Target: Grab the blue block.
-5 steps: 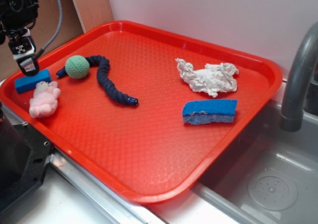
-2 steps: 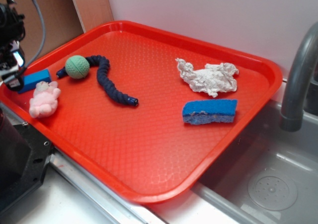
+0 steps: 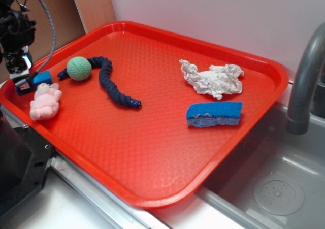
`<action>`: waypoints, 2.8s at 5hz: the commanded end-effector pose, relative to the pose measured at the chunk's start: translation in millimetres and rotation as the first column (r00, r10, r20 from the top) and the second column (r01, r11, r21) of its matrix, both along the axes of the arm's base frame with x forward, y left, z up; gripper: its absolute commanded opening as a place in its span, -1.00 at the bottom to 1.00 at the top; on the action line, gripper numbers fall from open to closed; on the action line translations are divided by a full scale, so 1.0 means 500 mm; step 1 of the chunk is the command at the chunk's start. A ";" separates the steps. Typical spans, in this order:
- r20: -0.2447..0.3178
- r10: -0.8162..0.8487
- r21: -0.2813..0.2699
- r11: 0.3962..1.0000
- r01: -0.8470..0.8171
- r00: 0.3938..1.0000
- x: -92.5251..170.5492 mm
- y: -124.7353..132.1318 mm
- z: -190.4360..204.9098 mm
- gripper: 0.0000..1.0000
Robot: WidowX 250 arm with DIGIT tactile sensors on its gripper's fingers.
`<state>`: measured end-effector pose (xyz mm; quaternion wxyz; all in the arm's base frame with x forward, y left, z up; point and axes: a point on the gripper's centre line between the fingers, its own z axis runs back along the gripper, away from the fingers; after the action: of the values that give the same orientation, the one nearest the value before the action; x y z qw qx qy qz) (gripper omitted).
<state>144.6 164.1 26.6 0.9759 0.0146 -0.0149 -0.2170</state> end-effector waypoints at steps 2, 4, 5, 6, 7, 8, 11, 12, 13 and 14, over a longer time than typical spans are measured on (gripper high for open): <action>-0.017 -0.034 -0.034 0.999 0.033 0.999 -0.009 -0.113 -0.018 1.00; -0.025 -0.003 -0.045 0.999 0.002 1.000 -0.063 -0.138 -0.012 1.00; -0.027 -0.001 -0.071 0.997 -0.001 1.000 -0.089 -0.087 0.011 1.00; -0.047 0.177 -0.085 0.980 -0.181 0.983 -0.089 -0.033 0.030 1.00; -0.031 0.412 -0.140 0.900 -0.412 0.911 -0.071 0.001 0.049 1.00; -0.042 0.377 -0.136 0.915 -0.379 0.925 -0.054 -0.002 0.050 1.00; -0.076 0.271 -0.066 0.959 -0.276 0.960 0.037 -0.041 0.012 1.00; -0.076 0.280 -0.030 0.959 -0.283 0.957 0.027 -0.032 0.015 1.00; -0.053 0.332 0.095 0.941 -0.326 0.942 0.014 -0.015 0.029 1.00; 0.004 0.362 0.186 0.916 -0.357 0.932 0.011 -0.009 0.047 1.00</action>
<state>145.5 159.6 42.0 0.9947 0.0895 0.0381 -0.0321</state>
